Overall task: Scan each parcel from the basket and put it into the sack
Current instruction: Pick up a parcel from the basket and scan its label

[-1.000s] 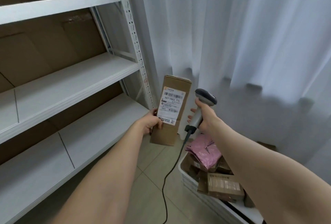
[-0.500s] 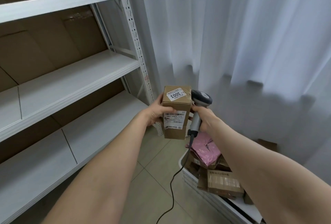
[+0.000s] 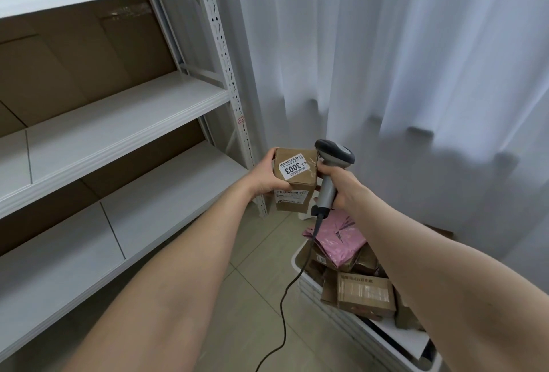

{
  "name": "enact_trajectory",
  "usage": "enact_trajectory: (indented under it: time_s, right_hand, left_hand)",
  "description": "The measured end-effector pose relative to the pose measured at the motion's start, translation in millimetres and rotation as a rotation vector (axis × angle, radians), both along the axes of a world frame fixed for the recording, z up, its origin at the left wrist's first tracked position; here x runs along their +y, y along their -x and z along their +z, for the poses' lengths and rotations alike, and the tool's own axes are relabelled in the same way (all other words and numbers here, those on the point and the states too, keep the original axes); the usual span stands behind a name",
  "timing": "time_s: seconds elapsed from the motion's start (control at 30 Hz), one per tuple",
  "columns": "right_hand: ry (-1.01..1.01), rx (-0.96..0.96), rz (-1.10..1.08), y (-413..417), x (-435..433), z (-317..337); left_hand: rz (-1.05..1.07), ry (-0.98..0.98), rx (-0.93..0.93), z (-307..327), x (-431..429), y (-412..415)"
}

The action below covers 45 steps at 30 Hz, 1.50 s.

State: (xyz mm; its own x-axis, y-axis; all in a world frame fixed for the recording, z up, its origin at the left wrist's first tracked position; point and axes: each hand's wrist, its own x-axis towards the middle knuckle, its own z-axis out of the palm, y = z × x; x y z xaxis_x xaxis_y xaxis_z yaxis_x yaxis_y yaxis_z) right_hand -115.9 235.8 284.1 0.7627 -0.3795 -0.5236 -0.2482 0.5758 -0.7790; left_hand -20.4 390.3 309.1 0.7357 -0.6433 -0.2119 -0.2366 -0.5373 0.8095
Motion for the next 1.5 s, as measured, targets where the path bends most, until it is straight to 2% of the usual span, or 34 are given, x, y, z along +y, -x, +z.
enact_trajectory:
  time_s: [0.13,0.27,0.37,0.5,0.77,1.5]
  right_hand:
    - [0.04,0.014,0.026,5.3,-0.4,-1.5]
    - [0.206,0.028,0.004,9.3,-1.5,-3.1]
    - [0.35,0.01,0.096,16.8,-3.1,1.9]
    - [0.6,0.026,0.288,25.0,1.1,4.0]
    - [0.697,0.048,0.407,30.0,21.8,3.5]
    - [0.737,0.101,0.382,29.6,39.6,15.9]
  left_hand:
    - [-0.011,-0.055,-0.139,-8.2,-1.4,0.4]
    - [0.039,-0.179,-0.335,-14.7,2.2,-0.2]
    - [0.125,-0.307,-0.471,-17.6,10.5,-1.7]
    - [0.183,-0.417,-0.554,-17.9,23.2,-4.0]
    - [0.227,-0.482,-0.576,-21.0,35.4,-8.6]
    - [0.277,-0.49,-0.574,-34.3,41.9,-23.2]
